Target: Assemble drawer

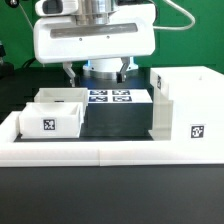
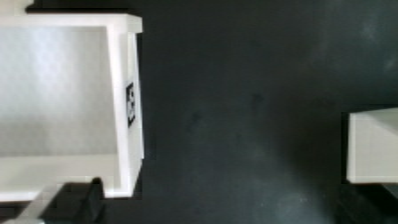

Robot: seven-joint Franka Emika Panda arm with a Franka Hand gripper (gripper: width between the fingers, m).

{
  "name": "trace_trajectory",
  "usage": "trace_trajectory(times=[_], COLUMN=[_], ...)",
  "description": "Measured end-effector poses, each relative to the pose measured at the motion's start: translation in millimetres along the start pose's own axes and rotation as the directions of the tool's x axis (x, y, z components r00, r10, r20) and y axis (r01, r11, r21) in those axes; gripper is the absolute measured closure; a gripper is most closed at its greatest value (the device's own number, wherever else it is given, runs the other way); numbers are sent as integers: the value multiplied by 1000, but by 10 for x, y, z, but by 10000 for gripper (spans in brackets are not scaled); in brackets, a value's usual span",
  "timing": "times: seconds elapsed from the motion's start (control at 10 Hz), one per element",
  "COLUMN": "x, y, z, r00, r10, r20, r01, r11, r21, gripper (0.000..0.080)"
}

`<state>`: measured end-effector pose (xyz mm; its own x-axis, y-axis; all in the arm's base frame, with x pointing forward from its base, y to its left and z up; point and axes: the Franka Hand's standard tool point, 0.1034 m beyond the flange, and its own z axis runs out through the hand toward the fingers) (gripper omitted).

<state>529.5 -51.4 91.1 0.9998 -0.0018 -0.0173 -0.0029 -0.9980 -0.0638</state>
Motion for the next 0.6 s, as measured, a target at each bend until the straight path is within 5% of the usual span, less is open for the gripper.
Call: trace_trajectory(times=[0.4, 0.6], x=[-25, -191], y=[32, 241], z=[37, 263], r00=[1000, 998], r10=[-1, 40], r20=[3, 39], r01=[1, -40], r11=[1000, 999], r21=[-1, -8], gripper=[150, 150])
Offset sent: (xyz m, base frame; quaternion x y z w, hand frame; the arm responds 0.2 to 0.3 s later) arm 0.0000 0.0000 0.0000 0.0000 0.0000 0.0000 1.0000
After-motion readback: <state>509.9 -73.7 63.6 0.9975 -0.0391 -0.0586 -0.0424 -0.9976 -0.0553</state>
